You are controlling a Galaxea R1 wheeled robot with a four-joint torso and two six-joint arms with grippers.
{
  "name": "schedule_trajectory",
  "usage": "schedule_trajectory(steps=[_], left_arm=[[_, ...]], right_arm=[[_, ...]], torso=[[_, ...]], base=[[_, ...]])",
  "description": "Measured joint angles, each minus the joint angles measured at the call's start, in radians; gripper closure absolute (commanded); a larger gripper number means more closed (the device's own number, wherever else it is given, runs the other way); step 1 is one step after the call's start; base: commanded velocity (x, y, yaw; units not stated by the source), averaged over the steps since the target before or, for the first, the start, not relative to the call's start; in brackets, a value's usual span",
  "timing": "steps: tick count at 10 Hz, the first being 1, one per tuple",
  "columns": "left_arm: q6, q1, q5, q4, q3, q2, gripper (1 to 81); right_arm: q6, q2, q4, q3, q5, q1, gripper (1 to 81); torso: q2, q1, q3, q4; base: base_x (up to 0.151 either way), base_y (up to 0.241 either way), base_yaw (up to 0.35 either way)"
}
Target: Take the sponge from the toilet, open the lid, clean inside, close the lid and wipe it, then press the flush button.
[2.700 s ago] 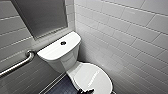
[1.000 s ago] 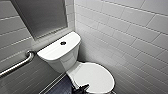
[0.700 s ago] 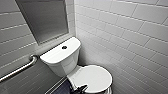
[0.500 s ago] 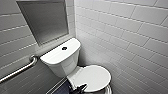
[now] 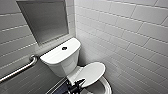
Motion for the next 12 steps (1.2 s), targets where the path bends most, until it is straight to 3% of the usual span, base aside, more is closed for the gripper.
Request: schedule_trajectory(steps=[3, 5, 9, 12], left_arm=[[-0.039, -0.049, -0.045, 0.000, 0.059, -0.013, 1.0], [-0.050, -0.066, -0.042, -0.001, 0.066, -0.033, 1.0], [-0.084, -0.111, -0.105, -0.009, 0.041, -0.097, 1.0], [-0.135, -0.140, -0.193, -0.110, 0.006, -0.149, 1.0]], right_arm=[[0.000, 0.000, 0.000, 0.000, -0.001, 0.000, 81.1], [-0.001, 0.000, 0.000, 0.000, 0.000, -0.002, 81.1], [0.000, 0.000, 0.000, 0.000, 0.002, -0.006, 81.1], [-0.001, -0.015, 0.000, 0.021, 0.005, -0.008, 81.1]], torso=[[0.000, 0.000, 0.000, 0.000], [0.000, 0.000, 0.000, 0.000], [0.000, 0.000, 0.000, 0.000], [0.000, 0.000, 0.001, 0.000]], base=[[0.000, 0.000, 0.000], [0.000, 0.000, 0.000], [0.000, 0.000, 0.000], [0.000, 0.000, 0.000]])
